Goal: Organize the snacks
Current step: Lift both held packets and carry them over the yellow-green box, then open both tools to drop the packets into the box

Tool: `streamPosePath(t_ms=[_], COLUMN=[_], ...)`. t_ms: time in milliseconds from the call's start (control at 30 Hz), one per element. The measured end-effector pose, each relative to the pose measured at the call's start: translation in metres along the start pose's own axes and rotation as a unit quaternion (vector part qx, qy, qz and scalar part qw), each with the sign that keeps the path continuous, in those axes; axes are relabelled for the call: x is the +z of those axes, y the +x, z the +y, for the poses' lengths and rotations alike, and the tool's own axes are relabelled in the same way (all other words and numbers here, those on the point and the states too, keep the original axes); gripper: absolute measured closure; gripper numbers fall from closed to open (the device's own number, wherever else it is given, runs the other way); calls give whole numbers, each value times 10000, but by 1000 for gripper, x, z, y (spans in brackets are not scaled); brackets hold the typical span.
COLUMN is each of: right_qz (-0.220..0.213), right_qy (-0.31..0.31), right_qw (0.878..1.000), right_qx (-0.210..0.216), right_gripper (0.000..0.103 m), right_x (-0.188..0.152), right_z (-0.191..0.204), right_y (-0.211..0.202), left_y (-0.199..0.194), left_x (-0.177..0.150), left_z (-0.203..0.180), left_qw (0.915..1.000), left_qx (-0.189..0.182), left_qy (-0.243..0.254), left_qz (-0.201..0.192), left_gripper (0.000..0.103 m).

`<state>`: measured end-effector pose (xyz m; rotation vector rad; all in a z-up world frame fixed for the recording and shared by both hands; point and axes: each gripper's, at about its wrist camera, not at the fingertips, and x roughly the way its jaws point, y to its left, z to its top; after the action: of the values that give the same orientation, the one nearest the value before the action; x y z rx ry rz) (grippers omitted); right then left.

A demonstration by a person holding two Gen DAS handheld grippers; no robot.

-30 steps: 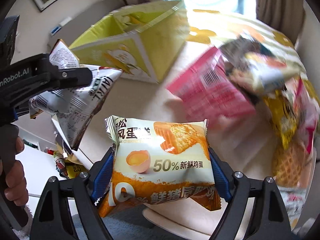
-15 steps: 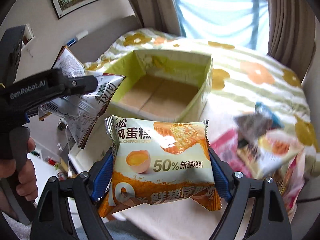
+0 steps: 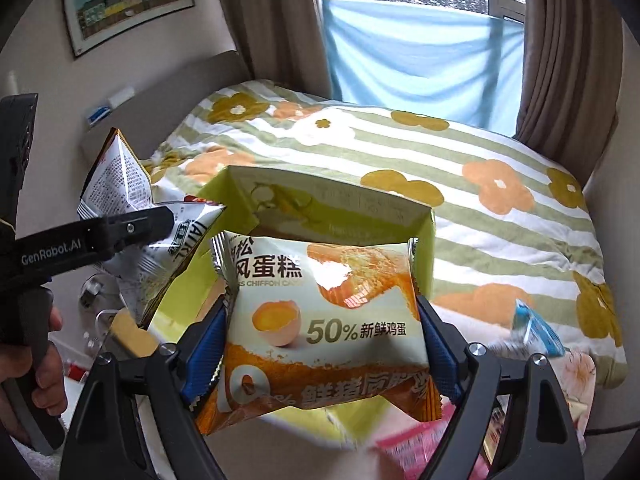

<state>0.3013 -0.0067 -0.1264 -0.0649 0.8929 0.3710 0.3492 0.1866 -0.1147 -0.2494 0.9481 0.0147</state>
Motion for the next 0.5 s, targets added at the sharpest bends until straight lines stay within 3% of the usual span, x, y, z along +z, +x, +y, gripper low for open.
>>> streamPosePath(t_ms=[233, 333, 400, 500], right_qz=[193, 332, 421, 521], right_qy=[174, 240, 263, 254], right_qw=[9983, 9968, 9961, 9955], right_qx=[-528, -686, -725, -755], right_gripper=[20, 20, 20, 19], right_x=[23, 26, 24, 26], right_z=[6, 2, -1, -5], right_y=[49, 63, 69, 78], left_y=[81, 101, 111, 117], left_x=[39, 43, 43, 43], left_z=[5, 9, 12, 15], left_qw=[9973, 9966, 9963, 9960], left_qx=[-119, -150, -203, -107], left_qy=[457, 408, 360, 411], left_qz=[570, 702, 753, 790], left_gripper=[19, 13, 0, 0])
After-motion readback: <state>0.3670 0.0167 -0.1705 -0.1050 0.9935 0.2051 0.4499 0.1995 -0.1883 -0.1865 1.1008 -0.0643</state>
